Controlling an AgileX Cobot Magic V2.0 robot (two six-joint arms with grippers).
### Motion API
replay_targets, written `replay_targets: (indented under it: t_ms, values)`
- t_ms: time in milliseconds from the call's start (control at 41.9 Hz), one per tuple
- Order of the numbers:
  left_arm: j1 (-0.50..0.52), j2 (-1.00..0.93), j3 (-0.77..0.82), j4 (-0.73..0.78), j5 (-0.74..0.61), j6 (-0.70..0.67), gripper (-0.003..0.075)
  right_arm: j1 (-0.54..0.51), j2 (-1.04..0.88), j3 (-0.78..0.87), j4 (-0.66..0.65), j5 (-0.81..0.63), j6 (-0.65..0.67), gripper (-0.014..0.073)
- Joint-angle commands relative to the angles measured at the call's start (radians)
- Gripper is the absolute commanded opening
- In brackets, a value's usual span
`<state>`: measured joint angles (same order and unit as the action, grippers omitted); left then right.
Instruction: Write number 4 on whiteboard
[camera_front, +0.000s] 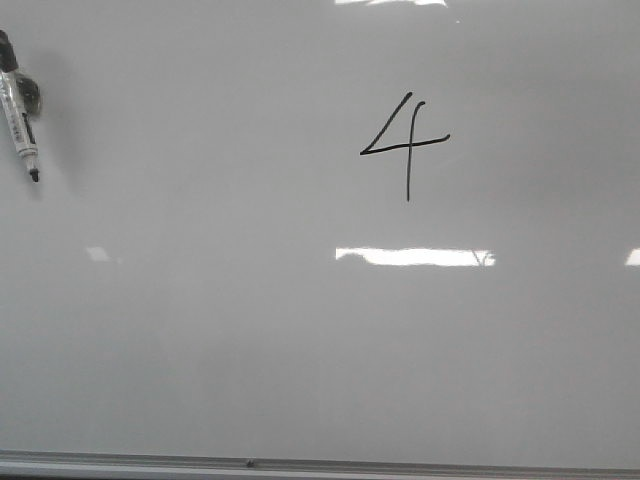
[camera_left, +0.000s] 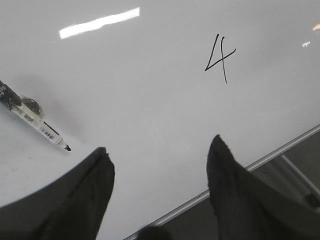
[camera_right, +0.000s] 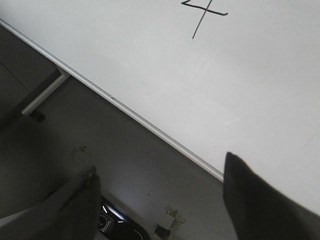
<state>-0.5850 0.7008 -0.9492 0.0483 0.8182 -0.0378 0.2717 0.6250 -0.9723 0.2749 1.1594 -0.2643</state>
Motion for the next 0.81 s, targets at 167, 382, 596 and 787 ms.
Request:
replay_targets:
  t_ms: [167, 382, 596, 787]
  values:
    - [-0.008, -0.002, -0.037, -0.007, -0.062, 0.000, 0.0253, -0.008, 0.003, -0.029, 0.009, -0.056, 0.027, 0.0209]
    - [-0.008, -0.002, -0.037, -0.007, -0.062, 0.000, 0.0090, -0.008, 0.003, -0.029, 0.009, -0.058, 0.058, 0.0054]
    - [-0.008, -0.002, -0.037, -0.007, -0.062, 0.000, -0.0020, -0.008, 0.003, -0.029, 0.009, -0.054, 0.071, -0.0043]
    - [-0.008, -0.002, -0.037, -0.007, -0.060, 0.000, -0.0020, -0.008, 0.003, -0.029, 0.009, -0.076, 0.077, -0.0069]
